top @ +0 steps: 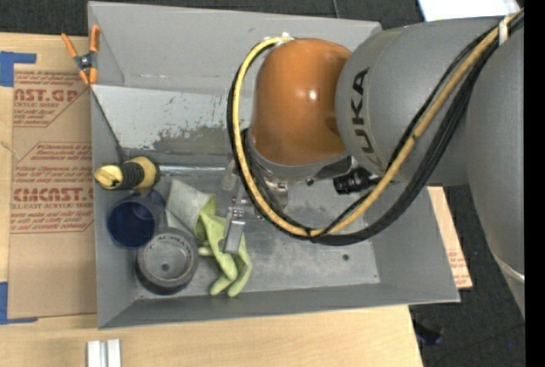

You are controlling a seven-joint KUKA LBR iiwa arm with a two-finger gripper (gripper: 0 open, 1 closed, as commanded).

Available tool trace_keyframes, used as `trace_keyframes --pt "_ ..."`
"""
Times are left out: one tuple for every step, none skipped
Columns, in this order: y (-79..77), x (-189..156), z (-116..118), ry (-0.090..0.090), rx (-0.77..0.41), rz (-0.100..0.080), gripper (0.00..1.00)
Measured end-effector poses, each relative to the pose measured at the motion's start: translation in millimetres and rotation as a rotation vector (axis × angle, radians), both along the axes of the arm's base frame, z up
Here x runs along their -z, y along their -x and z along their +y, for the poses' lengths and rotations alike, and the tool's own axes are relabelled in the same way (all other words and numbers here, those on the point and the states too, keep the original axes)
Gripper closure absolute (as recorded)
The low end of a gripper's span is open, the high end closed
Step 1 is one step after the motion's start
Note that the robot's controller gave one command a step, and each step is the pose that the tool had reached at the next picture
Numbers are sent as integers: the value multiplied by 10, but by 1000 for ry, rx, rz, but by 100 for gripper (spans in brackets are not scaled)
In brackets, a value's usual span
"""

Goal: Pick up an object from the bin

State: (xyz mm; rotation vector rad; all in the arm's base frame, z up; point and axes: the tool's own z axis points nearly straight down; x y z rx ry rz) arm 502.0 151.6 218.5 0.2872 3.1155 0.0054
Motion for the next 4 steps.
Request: trace_keyframes --pt "-41 -760 -34 -1 -10 -7 0" --pt "-56 -515 -159 -2 -96 -20 0" --pt "-10 -111 330 1 -148 -17 0" --pt "-92 729 78 5 -265 -14 0"
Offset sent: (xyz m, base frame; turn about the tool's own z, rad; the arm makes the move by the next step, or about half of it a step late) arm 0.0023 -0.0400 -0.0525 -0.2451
